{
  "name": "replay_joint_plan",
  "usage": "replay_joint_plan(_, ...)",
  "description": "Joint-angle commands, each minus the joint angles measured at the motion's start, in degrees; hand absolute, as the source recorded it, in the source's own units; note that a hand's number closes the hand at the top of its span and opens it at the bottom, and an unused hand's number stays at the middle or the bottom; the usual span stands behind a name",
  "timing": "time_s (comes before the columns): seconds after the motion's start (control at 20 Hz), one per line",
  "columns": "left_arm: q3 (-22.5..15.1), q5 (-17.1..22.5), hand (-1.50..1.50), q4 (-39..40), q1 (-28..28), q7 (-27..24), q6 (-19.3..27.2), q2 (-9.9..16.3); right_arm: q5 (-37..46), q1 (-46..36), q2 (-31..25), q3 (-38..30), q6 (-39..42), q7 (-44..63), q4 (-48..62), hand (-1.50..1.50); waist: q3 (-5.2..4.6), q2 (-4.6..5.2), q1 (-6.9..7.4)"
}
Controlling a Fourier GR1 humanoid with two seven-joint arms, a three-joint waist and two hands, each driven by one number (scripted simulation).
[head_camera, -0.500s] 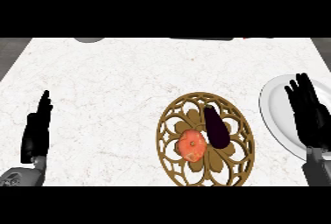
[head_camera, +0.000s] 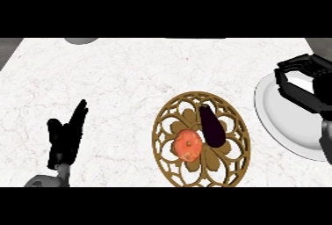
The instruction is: Pick the squash from the placemat and place it in the plate
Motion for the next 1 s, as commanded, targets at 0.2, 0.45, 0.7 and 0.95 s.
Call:
replay_joint_plan(0.2,-2.2,4.9,0.00,-1.5,4.1,1.7,-6.7,-3.4,5.2,5.7,8.9,2.7,-8.8,-6.0,-7.7,-1.50,0.15,0.19,-0.75)
replay_joint_plan(0.45,-2.3,2.9,0.00,-3.3,4.0,3.9,-5.0,-4.1,9.1,9.1,3.2,4.7,-4.8,1.7,-15.4,-1.50,0.12,0.16,-0.89)
replay_joint_plan(0.7,-1.0,4.0,0.00,-2.1,4.9,2.1,-6.8,-3.1,12.8,7.9,-9.2,10.7,6.9,13.9,-18.6,-1.50,-0.14,0.05,-0.58)
replay_joint_plan(0.95,-0.5,3.8,0.00,-2.1,2.8,3.7,-7.0,-3.2,16.1,6.4,-11.5,16.3,10.8,28.9,-29.8,-1.50,-0.03,0.01,-1.07)
